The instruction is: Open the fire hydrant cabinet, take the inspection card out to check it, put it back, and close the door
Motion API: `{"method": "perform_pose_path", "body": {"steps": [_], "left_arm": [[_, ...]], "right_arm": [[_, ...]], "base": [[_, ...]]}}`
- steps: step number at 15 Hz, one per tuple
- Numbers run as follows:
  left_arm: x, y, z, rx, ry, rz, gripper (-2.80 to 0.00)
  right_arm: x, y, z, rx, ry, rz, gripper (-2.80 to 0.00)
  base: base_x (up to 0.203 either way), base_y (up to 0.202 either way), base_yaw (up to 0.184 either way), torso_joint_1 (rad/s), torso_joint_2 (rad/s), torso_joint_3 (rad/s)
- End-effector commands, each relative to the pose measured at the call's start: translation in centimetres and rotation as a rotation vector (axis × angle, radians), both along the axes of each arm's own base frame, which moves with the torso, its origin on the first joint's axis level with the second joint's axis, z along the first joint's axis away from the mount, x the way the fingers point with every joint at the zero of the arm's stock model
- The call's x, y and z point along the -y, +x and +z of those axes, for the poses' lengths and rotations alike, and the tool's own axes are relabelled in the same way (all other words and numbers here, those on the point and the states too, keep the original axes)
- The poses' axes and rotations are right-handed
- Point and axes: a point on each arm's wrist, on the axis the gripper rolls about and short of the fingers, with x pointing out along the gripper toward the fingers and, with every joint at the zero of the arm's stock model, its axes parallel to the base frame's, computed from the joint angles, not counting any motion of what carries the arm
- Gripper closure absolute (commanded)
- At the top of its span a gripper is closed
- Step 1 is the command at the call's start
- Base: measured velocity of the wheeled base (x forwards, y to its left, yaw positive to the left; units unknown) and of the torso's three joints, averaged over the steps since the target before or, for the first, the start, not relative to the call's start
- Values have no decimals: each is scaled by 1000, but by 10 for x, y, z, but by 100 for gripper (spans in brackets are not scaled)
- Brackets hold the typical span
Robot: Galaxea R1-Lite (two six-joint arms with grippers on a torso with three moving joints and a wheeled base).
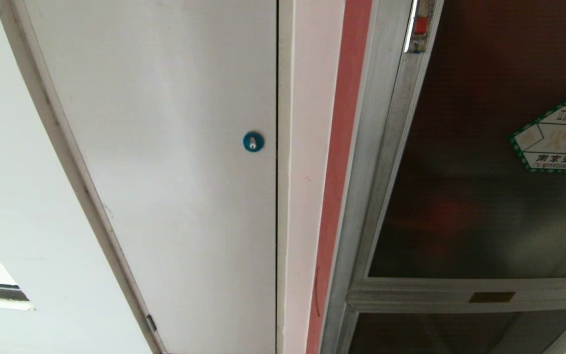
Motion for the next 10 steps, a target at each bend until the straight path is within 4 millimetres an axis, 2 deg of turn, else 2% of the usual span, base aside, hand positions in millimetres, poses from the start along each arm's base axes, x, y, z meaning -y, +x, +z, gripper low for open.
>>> {"method": "perform_pose_path", "body": {"steps": [1,10], "left_arm": [[0,1,-2,-7,0,1,0],[0,1,-2,-7,0,0,0]], "right_arm": [[0,0,0,0,0,1,0],[0,0,0,0,-3,0,0]], "base": [[0,0,0,0,0,0],[0,0,0,0,0,0]]}}
